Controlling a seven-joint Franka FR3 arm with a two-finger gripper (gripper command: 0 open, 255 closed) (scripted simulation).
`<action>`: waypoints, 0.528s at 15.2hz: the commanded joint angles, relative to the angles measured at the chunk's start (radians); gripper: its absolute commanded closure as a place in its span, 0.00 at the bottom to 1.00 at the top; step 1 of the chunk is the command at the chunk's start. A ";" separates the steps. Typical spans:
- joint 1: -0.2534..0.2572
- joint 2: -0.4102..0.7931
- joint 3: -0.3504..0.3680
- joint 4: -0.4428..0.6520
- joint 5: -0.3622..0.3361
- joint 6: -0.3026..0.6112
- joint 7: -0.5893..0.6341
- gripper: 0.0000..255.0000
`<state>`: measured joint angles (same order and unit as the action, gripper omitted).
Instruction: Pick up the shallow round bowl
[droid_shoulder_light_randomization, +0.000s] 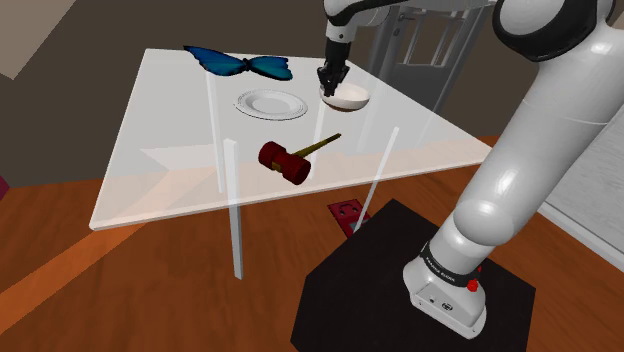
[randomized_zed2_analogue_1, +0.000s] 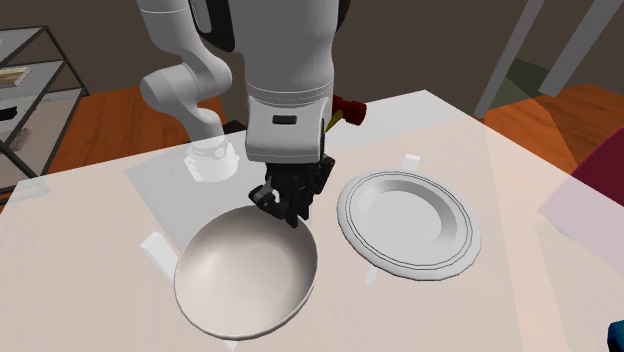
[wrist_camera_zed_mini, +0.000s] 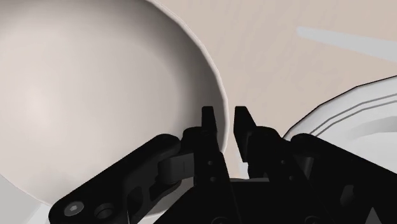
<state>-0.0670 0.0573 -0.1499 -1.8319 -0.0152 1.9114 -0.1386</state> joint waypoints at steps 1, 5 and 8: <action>0.000 0.000 0.000 0.000 0.000 0.001 0.000 1.00; 0.000 0.000 0.000 0.000 0.000 0.000 0.000 1.00; 0.000 -0.002 0.000 0.010 0.000 -0.012 -0.001 1.00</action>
<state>-0.0674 0.0564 -0.1501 -1.8271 -0.0152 1.9063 -0.1395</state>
